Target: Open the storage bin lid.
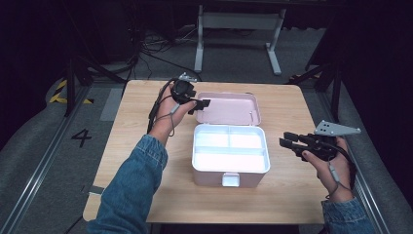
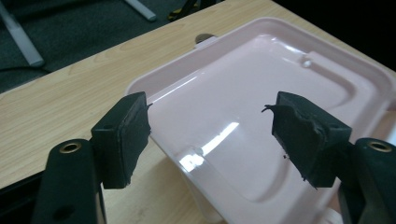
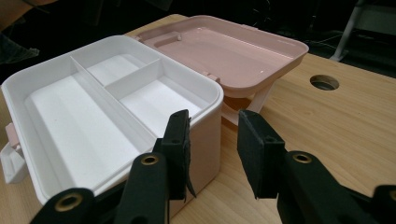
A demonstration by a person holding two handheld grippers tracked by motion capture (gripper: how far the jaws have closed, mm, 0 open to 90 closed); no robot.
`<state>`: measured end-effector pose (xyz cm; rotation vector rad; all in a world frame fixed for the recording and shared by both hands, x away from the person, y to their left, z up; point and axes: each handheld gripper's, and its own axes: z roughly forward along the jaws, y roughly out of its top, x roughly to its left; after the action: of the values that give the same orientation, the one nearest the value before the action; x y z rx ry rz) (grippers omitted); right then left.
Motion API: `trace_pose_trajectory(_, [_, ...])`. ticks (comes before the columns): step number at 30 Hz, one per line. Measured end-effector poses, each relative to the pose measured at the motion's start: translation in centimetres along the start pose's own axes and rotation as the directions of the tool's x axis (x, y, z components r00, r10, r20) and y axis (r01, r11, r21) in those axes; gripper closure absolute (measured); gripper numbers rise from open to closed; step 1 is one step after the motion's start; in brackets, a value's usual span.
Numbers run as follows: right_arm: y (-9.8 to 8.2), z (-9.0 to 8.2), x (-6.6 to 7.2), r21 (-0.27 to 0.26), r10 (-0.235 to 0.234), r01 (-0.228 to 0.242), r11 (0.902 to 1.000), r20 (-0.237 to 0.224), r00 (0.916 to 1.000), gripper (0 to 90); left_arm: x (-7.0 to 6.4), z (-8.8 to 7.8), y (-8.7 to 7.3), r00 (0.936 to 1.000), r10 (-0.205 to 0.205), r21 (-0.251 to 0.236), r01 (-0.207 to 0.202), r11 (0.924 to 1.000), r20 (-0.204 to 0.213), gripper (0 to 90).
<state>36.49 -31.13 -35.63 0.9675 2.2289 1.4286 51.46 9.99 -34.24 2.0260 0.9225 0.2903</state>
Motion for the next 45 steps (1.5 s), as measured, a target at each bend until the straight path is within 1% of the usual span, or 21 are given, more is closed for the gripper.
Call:
trace_pose_trajectory(4, [0.1,0.3,0.0,0.004,0.000,0.000,1.0000,-0.010,1.0000,65.0,-1.3,-2.3,-0.3,0.9997,0.012,-0.041,-0.011,0.9991,0.021,28.0])
trace_pose_trajectory(6, [0.2,0.4,0.0,0.002,0.000,0.000,1.0000,-0.011,0.9999,64.6,-1.9,-3.5,-0.4,0.9991,0.034,-0.057,-0.033,0.9978,0.025,27.4])
trace_pose_trajectory(7, [0.2,0.4,0.0,0.002,0.000,0.000,1.0000,-0.011,0.9999,64.6,-1.9,-3.5,-0.4,0.9991,0.034,-0.057,-0.033,0.9978,0.025,27.3])
trace_pose_trajectory(8, [0.3,0.4,-0.1,0.003,0.003,-0.003,1.0000,-0.011,0.9999,64.3,-2.6,-4.9,-0.7,0.9987,0.043,-0.072,-0.040,0.9966,0.028,27.2])
trace_pose_trajectory(10, [0.3,0.4,-0.2,0.002,0.009,-0.009,1.0000,-0.011,0.9999,64.0,-3.1,-6.0,-1.1,0.9978,0.062,-0.083,-0.059,0.9948,0.025,26.9])
trace_pose_trajectory(11, [0.3,0.4,-0.3,0.003,0.009,-0.009,1.0000,-0.011,0.9999,63.7,-3.1,-6.0,-1.1,0.9978,0.062,-0.083,-0.059,0.9948,0.025,26.8])
trace_pose_trajectory(15, [0.6,0.5,-0.7,0.003,0.014,-0.013,0.9999,-0.014,0.9998,62.3,-3.9,-8.6,-2.3,0.9958,0.091,-0.107,-0.091,0.9901,-0.006,26.8])
trace_pose_trajectory(16, [0.7,0.5,-0.8,0.004,0.014,-0.014,0.9999,-0.011,0.9998,62.2,-4.2,-9.6,-2.9,0.9949,0.096,-0.129,-0.099,0.9866,-0.031,27.0])
trace_pose_trajectory(21, [0.9,0.6,-1.1,0.011,0.021,-0.021,0.9997,-0.015,0.9997,60.9,-4.4,-11.4,-4.4,0.9934,0.096,-0.140,-0.104,0.9847,-0.063,27.2])
trace_pose_trajectory(24, [1.0,0.6,-1.3,0.011,0.024,-0.024,0.9996,-0.013,0.9996,60.2,-4.4,-12.1,-5.1,0.9934,0.086,-0.135,-0.096,0.9862,-0.076,27.2])
trace_pose_trajectory(26, [1.2,0.5,-1.7,0.012,0.032,-0.032,0.9994,-0.009,0.9994,59.0,-4.3,-13.2,-6.3,0.9910,0.072,-0.117,-0.085,0.9894,-0.113,27.0])
trace_pose_trajectory(28, [1.2,0.5,-2.0,0.015,0.039,-0.039,0.9991,-0.006,0.9992,58.4,-4.2,-13.5,-6.7,0.9906,0.067,-0.114,-0.081,0.9902,-0.119,27.0])
trace_pose_trajectory(29, [1.2,0.4,-2.2,0.018,0.043,-0.043,0.9989,-0.002,0.9991,58.2,-4.0,-14.0,-7.6,0.9911,0.044,-0.120,-0.059,0.9911,-0.126,27.0])
trace_pose_trajectory(31, [1.2,0.3,-2.3,0.020,0.045,-0.045,0.9988,0.002,0.9990,57.9,-3.8,-14.3,-8.1,0.9913,0.028,-0.123,-0.044,0.9915,-0.128,27.0])
trace_pose_trajectory(33, [1.1,-0.1,-2.7,0.024,0.050,-0.051,0.9984,0.020,0.9985,57.0,-3.3,-14.4,-9.0,0.9871,0.010,-0.108,-0.028,0.9938,-0.160,27.0])
trace_pose_trajectory(34, [1.1,-0.1,-2.7,0.024,0.050,-0.051,0.9984,0.020,0.9985,57.0,-3.3,-14.4,-9.0,0.9871,0.010,-0.108,-0.028,0.9938,-0.160,27.0])
trace_pose_trajectory(36, [0.8,-0.6,-3.1,0.031,0.063,-0.064,0.9975,0.034,0.9975,55.8,-2.8,-14.5,-9.8,0.9855,-0.022,-0.105,0.004,0.9944,-0.168,26.9])
trace_pose_trajectory(38, [0.6,-0.8,-3.4,0.037,0.064,-0.066,0.9972,0.051,0.9967,55.2,-2.4,-14.6,-10.4,0.9836,-0.025,-0.082,0.010,0.9966,-0.179,26.6])
trace_pose_trajectory(41, [0.4,-1.0,-3.7,0.049,0.072,-0.075,0.9960,0.063,0.9954,54.0,-1.5,-14.4,-11.3,0.9762,-0.045,-0.035,0.038,0.9987,-0.212,25.6])
trace_pose_trajectory(43, [0.0,-1.0,-4.0,0.066,0.082,-0.087,0.9940,0.074,0.9939,53.5,-0.9,-14.0,-11.9,0.9762,-0.060,0.012,0.064,0.9979,-0.208,24.3])
trace_pose_trajectory(45, [-0.2,-1.0,-4.2,0.075,0.090,-0.095,0.9926,0.077,0.9930,53.3,-0.6,-13.6,-12.3,0.9759,-0.069,0.028,0.077,0.9967,-0.207,24.3])
